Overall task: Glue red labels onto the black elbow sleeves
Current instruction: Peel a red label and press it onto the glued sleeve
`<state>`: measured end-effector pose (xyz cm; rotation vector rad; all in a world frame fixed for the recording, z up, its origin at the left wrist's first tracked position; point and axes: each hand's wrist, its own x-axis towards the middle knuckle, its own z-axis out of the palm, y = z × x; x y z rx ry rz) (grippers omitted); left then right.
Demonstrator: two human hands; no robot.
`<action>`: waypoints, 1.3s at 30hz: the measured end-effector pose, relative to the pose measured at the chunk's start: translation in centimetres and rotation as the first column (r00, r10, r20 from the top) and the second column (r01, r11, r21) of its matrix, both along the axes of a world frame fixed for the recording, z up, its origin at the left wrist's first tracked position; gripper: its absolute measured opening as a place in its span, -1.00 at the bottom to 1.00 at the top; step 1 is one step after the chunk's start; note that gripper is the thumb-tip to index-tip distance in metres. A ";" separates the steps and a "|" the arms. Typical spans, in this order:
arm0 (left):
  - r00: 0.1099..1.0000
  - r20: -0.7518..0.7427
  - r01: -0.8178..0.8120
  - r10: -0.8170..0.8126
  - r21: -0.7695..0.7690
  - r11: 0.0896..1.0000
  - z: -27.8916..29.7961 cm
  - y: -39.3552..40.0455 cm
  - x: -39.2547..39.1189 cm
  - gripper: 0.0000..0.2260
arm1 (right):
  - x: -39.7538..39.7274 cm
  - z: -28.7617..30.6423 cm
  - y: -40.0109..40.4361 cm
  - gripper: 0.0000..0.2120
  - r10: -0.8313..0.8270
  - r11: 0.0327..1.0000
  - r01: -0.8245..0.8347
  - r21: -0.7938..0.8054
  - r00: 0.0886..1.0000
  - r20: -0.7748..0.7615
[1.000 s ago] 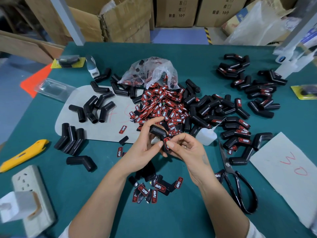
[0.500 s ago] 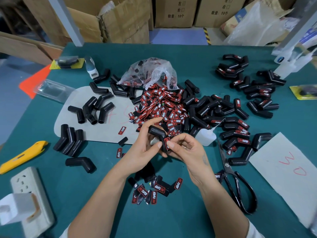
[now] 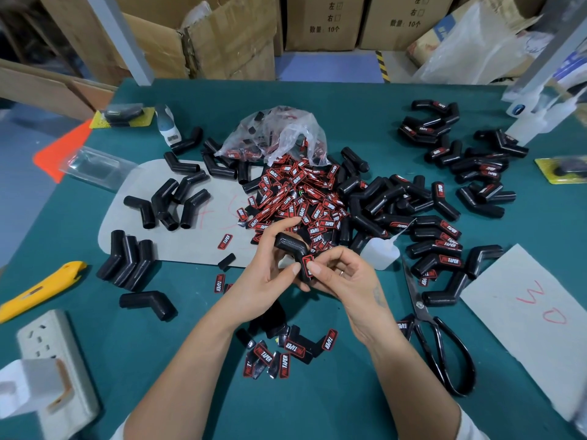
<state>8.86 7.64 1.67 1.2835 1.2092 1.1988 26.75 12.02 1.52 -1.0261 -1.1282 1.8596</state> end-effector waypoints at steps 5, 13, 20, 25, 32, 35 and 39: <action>1.000 -0.010 0.007 -0.007 0.023 1.000 0.3 -0.1 0.1 -0.46 | -0.1 -0.1 -0.1 -0.89 -0.006 1.000 0.006 0.020 1.000 0.022; 1.000 -0.019 0.010 -0.009 0.033 0.999 0.3 -0.1 0.1 -0.43 | -0.1 0.1 -0.2 -0.93 -0.022 0.999 0.021 0.033 0.999 0.036; 1.000 -0.026 0.007 -0.006 0.058 0.998 0.1 0.0 0.0 -0.43 | 0.2 0.4 0.0 -0.94 -0.018 1.000 0.018 0.010 1.000 0.016; 1.000 -0.031 0.008 -0.007 0.052 0.999 0.0 0.0 0.0 -0.42 | 0.2 0.2 -0.1 -0.93 -0.007 1.000 0.006 0.021 0.999 0.033; 0.999 -0.043 -0.001 0.002 0.030 1.000 -0.4 0.0 -0.2 -0.41 | -0.1 -0.1 -0.2 -0.93 -0.020 0.999 0.020 0.035 1.000 0.009; 1.000 -0.017 -0.003 0.004 0.031 1.000 -0.5 0.0 -0.1 -0.43 | -0.2 -0.4 -0.2 -0.91 -0.027 0.998 0.026 0.050 0.999 0.022; 1.000 0.005 -0.002 0.002 0.016 1.000 -0.6 0.0 0.0 -0.43 | -0.2 -0.6 -0.1 -0.86 -0.038 0.998 0.036 0.048 0.998 0.044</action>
